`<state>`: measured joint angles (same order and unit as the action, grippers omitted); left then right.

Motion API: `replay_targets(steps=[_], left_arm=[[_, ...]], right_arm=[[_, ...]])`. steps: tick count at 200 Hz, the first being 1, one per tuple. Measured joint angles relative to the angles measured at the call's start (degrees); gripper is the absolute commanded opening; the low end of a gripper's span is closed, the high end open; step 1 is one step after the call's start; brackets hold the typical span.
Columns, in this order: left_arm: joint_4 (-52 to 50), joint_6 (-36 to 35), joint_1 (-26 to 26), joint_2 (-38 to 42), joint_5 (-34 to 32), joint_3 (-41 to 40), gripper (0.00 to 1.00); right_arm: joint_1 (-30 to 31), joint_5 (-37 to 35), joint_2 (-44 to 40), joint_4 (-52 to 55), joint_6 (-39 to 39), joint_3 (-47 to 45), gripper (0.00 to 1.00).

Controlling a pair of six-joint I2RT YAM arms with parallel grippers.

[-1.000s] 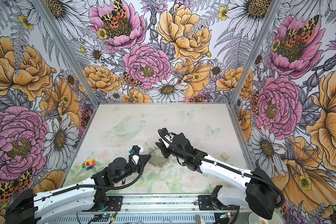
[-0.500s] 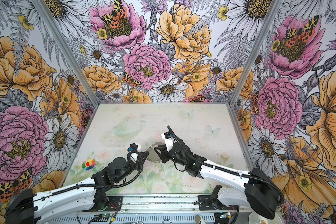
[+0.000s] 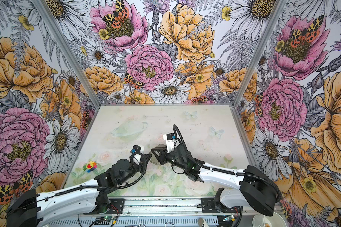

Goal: Attach keys to a key ring
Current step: Pass the keyring.

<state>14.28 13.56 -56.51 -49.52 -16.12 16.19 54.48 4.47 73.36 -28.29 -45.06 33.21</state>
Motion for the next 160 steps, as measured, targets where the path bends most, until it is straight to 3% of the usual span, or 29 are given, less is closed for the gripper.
replay_targets(steps=[55,160], left_arm=[[1.25,0.02,0.00,-0.11,0.00,0.09,0.00],[1.62,0.24,0.00,-1.36,-0.22,0.11,0.00]], right_arm=[[0.00,-0.20,2.38,-0.57,-2.08,-0.07,0.37],[0.11,1.42,4.28,-1.79,-3.39,-0.07,0.25]])
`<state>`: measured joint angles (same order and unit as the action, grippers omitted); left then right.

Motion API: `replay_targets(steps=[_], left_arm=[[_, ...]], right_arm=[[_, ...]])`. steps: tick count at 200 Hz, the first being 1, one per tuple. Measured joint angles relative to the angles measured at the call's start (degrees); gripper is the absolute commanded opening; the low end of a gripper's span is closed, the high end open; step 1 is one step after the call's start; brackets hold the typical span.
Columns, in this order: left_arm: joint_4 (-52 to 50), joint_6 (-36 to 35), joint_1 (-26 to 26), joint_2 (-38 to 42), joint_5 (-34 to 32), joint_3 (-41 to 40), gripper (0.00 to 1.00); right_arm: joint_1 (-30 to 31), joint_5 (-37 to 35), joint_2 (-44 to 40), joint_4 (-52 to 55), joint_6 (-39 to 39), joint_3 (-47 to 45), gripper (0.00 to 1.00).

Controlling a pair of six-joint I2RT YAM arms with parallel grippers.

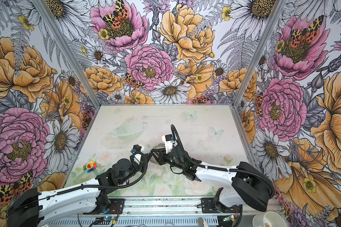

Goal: Attach keys to a key ring
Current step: Pass the keyring.

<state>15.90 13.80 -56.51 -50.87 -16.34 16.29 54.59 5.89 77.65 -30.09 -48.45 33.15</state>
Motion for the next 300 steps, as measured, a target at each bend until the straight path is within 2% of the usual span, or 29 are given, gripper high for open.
replay_targets(steps=[85,156,215,236,271,300], left_arm=[[0.02,0.39,-0.11,-0.02,0.02,0.00,0.00],[0.17,0.33,-0.37,-1.31,0.04,0.00,0.00],[0.17,-0.37,-1.11,-1.73,-0.24,0.20,0.00],[0.15,-0.50,-1.11,-1.53,0.04,0.20,0.09],[0.17,-1.64,-1.11,3.08,2.67,0.20,0.32],[0.37,-1.75,-0.46,10.34,5.90,-0.15,0.41]], right_arm=[[0.26,0.11,0.00,-0.20,0.02,0.00,0.16],[0.26,-0.11,-0.35,1.36,1.38,0.17,0.00],[0.26,-0.09,-1.49,5.40,4.70,1.33,0.00],[0.26,-0.07,-1.92,7.65,7.61,2.36,0.00],[0.04,0.22,-3.93,11.89,14.84,3.67,0.00],[-1.07,2.36,-5.51,15.08,21.88,3.78,0.00]])
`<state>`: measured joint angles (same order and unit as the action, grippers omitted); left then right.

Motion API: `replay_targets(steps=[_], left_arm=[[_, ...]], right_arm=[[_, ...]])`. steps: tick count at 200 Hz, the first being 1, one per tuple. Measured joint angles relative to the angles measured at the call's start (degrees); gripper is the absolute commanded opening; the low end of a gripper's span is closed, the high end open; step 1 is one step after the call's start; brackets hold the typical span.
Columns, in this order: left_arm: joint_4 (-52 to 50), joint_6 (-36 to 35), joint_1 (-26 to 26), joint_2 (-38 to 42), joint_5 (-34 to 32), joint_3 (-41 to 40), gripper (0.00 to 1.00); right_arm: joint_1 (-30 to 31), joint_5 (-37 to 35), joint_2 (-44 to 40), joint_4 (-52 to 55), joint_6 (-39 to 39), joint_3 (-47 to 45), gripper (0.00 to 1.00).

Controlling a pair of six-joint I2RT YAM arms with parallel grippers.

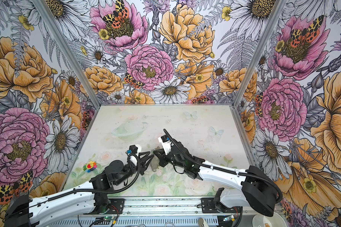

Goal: Attach keys to a key ring
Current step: Pass the keyring.

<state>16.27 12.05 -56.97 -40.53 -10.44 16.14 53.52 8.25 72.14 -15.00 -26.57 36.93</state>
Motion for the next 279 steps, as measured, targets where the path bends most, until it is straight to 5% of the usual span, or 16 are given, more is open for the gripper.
replay_targets(steps=[53,99,164,279], left_arm=[[0.46,1.42,7.56,10.25,6.47,-3.54,0.42],[4.24,1.90,15.63,8.09,18.49,-5.73,0.33],[10.56,-0.52,15.91,-3.61,31.41,-5.73,0.18],[17.05,-5.16,15.15,-6.54,41.46,-5.73,0.12]], right_arm=[[-6.08,8.31,-4.83,2.82,12.41,-1.18,0.00],[-9.77,19.26,-5.05,1.92,19.30,-3.69,0.00],[-10.86,28.41,-4.92,-5.11,22.14,-6.84,0.00],[-10.86,35.69,-4.07,-7.78,27.76,-7.78,0.00]])
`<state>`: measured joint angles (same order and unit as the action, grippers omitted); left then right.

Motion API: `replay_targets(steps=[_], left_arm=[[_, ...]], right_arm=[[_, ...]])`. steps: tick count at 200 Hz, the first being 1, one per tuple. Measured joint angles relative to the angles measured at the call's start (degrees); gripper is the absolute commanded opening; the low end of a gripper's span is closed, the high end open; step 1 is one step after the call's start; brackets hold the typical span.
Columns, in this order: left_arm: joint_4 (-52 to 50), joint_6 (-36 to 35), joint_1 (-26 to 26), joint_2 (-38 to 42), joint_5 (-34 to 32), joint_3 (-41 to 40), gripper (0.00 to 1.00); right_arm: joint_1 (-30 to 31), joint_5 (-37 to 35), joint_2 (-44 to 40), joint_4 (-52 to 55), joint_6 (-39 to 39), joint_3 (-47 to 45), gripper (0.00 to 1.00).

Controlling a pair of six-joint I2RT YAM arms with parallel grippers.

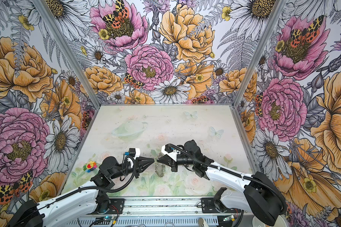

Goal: Attach keys to a key ring
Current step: Pass the keyring.

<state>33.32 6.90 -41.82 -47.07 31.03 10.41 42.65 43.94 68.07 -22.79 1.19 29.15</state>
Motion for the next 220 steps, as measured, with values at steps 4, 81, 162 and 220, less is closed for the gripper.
replay_targets(steps=[4,81,162,220], left_arm=[[0.02,-0.20,-0.13,-0.22,0.20,0.00,0.12],[0.87,-2.64,-0.70,-3.43,2.60,0.00,0.09],[1.73,-2.86,-0.81,-4.20,4.68,0.02,0.08],[2.47,-3.02,-0.81,-5.46,5.97,0.02,0.00]], right_arm=[[0.00,0.20,0.00,-0.09,0.04,-0.02,0.00],[-0.37,3.74,0.15,-0.46,0.85,-0.20,0.00],[-0.35,6.32,0.22,-0.17,2.91,-0.20,0.00],[-0.37,7.34,0.83,-0.13,3.21,-0.20,0.00]])
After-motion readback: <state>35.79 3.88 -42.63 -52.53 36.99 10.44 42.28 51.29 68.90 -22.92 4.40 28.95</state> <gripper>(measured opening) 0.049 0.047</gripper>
